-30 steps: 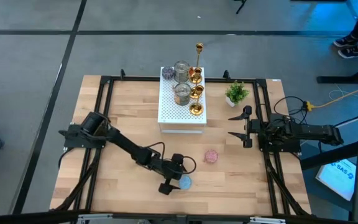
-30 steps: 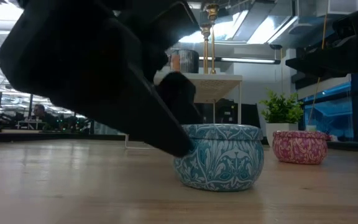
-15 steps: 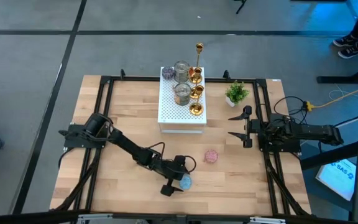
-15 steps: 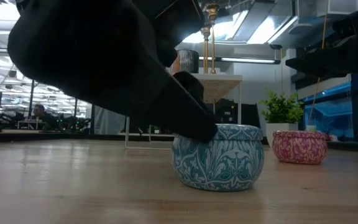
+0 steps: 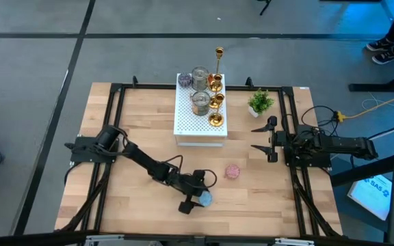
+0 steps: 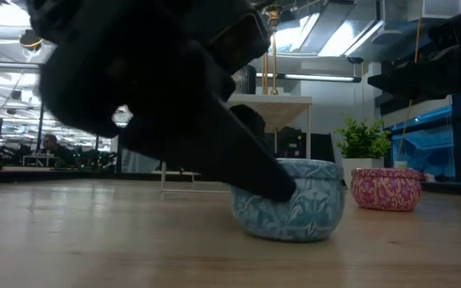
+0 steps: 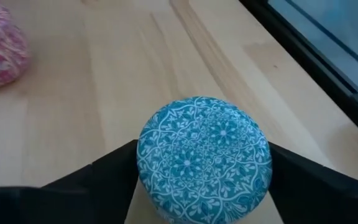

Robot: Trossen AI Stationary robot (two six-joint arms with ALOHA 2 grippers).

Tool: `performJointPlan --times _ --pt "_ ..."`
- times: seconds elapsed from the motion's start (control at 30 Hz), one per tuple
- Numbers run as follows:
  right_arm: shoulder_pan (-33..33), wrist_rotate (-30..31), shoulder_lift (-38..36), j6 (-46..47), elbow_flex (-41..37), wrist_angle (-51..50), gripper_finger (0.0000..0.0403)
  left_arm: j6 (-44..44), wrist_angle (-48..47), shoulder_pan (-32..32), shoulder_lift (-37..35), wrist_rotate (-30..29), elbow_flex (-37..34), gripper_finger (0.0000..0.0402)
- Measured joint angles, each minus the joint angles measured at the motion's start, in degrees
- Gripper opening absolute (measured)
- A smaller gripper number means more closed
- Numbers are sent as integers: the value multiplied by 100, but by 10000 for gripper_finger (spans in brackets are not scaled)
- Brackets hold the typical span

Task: Pick & Place candle stick holders
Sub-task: Put the blue patterned scented candle on the shelf

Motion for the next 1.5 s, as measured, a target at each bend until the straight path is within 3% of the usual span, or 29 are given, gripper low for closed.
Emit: performJointPlan --times 0.1,0.5,0.73,1.07,1.5 --pt "1 0 0 2 0 1 291 -28 59 150 34 115 13 284" --pt "0 0 0 2 0 1 291 142 -123 838 30 176 18 285" --pt "1 0 0 1 0 1 291 128 -908 1094 -284 223 12 285" --pt "0 0 0 0 0 1 291 229 -2177 1069 -1098 -673 -21 285" --pt "1 0 0 0 0 1 291 -906 -4176 704 -2798 -2137 -11 285"
